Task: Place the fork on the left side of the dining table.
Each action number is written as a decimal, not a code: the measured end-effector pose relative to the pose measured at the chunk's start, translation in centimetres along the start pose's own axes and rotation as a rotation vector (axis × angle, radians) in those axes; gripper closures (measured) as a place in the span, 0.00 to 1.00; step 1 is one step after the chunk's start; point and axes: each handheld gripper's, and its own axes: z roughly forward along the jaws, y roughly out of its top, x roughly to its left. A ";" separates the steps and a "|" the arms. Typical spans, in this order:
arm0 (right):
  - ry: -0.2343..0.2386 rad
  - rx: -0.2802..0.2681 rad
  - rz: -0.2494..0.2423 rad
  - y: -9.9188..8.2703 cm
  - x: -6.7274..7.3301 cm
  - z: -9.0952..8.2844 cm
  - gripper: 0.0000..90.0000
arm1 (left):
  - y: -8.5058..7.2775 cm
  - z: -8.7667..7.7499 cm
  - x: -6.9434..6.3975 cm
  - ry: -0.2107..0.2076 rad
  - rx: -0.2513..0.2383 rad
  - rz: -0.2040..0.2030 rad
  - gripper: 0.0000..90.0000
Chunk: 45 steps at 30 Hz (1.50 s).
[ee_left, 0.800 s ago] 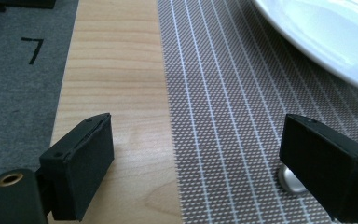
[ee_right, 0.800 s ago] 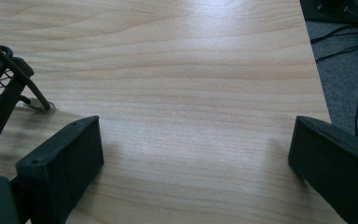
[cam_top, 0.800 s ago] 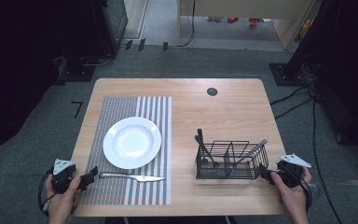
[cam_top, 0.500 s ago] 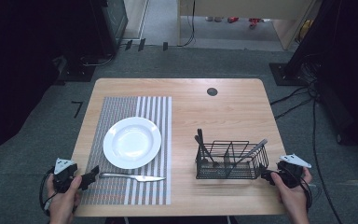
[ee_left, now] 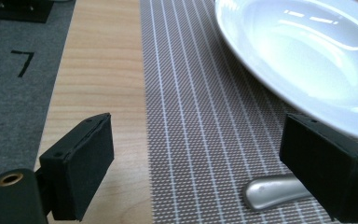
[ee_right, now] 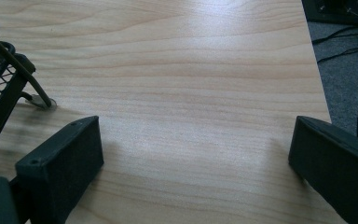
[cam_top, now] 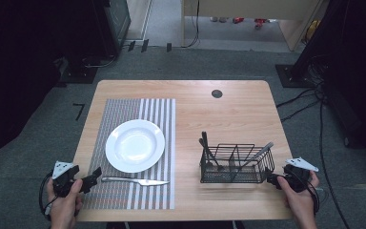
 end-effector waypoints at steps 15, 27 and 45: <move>-0.002 0.000 0.002 0.0 0.0 0.0 0.03 | 1.2 -0.3 -2.1 -0.038 -0.035 0.005 0.11; -0.002 0.001 0.002 0.0 0.0 0.1 0.03 | 2.7 -0.7 -4.9 -0.069 -0.062 0.045 0.11; -0.002 0.001 0.002 0.0 0.0 0.1 0.03 | 5.6 -0.3 -11.3 -0.202 -0.096 0.114 0.11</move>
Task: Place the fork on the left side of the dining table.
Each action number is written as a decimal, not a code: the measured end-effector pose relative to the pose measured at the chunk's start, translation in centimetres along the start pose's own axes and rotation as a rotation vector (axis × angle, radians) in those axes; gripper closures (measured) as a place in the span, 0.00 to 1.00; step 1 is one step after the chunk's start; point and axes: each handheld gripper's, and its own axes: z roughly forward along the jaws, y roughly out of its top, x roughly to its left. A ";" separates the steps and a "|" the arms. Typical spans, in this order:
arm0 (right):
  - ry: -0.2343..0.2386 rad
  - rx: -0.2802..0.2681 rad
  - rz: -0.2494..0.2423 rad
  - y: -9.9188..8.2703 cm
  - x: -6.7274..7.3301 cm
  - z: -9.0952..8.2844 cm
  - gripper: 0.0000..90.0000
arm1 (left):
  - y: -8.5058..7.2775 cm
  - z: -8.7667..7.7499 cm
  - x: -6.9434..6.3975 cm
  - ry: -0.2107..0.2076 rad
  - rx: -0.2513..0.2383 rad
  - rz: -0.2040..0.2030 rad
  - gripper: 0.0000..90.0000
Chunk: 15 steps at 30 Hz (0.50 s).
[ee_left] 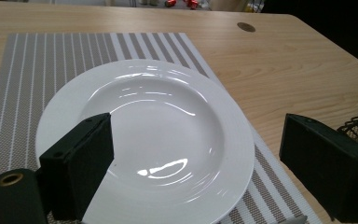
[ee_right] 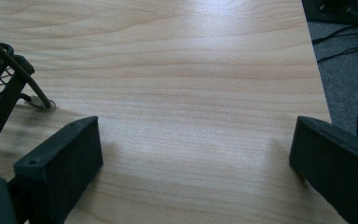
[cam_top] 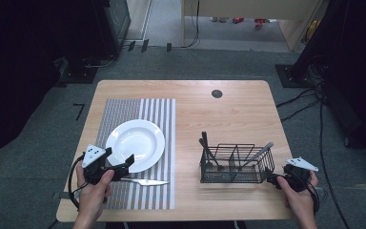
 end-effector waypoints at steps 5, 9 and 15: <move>0.000 0.000 0.000 0.0 0.0 0.0 0.03 | 0.6 0.5 -1.0 -0.021 -0.007 0.010 0.11; 0.000 0.000 0.000 0.0 0.0 0.0 0.03 | 1.1 0.9 -1.8 -0.041 -0.010 0.015 0.11; 0.000 0.000 0.000 0.0 0.0 0.0 0.03 | 1.7 1.6 -3.3 -0.076 -0.011 0.036 0.11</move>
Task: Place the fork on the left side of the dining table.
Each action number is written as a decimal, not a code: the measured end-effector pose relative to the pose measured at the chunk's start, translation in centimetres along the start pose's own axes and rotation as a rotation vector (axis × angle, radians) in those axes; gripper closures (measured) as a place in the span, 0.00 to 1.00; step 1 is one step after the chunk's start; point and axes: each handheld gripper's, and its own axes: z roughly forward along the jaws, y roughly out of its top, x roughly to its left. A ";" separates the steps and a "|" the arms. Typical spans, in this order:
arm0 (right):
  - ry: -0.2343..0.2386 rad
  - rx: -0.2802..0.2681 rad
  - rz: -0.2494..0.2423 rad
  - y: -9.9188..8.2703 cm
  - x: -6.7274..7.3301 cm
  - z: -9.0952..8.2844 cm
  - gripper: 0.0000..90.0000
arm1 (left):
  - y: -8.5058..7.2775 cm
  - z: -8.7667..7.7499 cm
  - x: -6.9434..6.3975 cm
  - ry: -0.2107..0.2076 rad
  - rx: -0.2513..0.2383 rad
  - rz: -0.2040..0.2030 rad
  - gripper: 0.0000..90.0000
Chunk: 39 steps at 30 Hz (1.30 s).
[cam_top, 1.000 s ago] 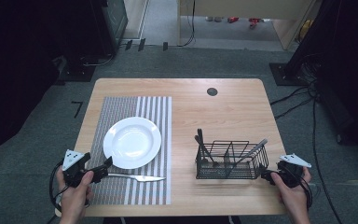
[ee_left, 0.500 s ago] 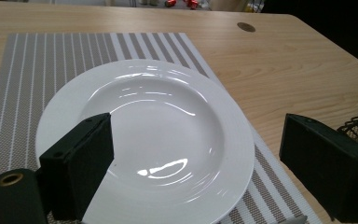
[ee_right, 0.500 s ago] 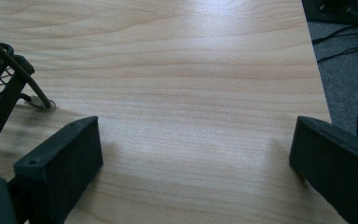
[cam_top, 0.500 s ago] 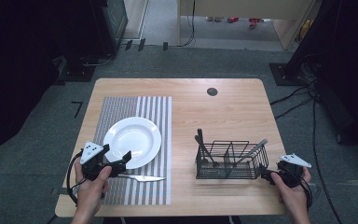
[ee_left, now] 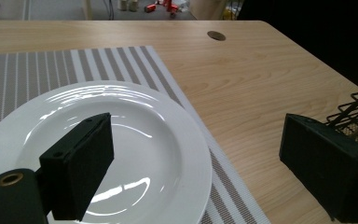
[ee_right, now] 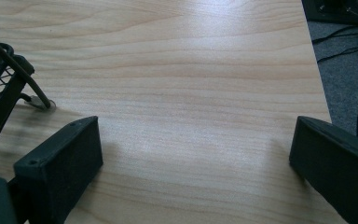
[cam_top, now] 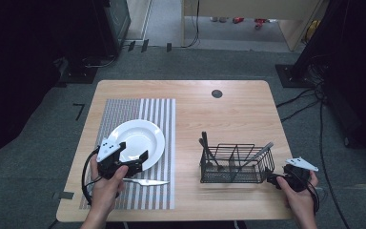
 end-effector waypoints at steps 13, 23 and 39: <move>0.000 0.000 0.000 0.0 0.0 0.0 0.03 | 1.3 2.0 -3.7 -0.100 -0.005 0.046 0.11; 0.000 0.000 0.000 0.0 0.0 0.0 0.03 | 2.2 3.3 -5.8 -0.163 -0.008 0.067 0.11; 0.001 -0.002 0.002 0.0 0.0 0.0 0.03 | 3.6 5.1 -9.4 -0.249 -0.004 0.115 0.17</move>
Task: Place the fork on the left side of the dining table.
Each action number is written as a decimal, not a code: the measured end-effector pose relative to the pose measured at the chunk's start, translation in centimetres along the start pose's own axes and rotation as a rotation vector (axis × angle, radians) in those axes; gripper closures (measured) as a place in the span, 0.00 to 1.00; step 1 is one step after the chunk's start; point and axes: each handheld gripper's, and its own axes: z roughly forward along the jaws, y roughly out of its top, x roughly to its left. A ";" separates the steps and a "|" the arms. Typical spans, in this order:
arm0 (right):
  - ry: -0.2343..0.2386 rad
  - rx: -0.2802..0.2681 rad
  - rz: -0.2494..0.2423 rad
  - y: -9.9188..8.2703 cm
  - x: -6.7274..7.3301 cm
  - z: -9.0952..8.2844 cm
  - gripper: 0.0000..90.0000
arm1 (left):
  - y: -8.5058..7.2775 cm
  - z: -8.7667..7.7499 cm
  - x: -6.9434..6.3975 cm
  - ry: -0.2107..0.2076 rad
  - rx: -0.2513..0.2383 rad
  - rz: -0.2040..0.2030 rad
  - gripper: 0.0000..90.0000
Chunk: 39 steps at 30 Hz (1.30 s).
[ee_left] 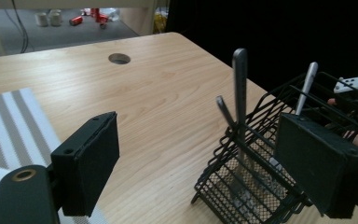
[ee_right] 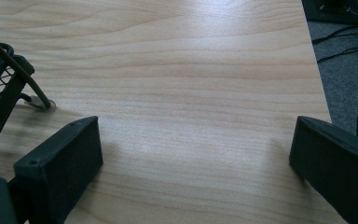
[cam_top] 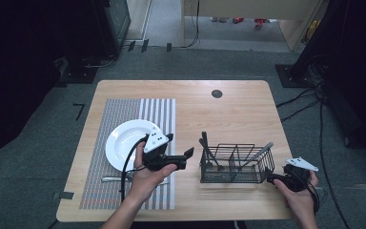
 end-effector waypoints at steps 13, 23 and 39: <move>0.000 0.000 -0.002 0.0 0.0 0.0 0.03 | 0.9 2.4 -1.1 -0.042 0.027 0.017 0.29; 0.000 -0.002 -0.002 0.0 0.0 0.0 0.03 | 2.0 3.9 -1.2 -0.077 0.029 0.018 0.46; 0.000 -0.002 -0.002 0.0 0.0 0.0 0.03 | 2.6 4.6 -1.4 -0.128 0.032 0.027 0.84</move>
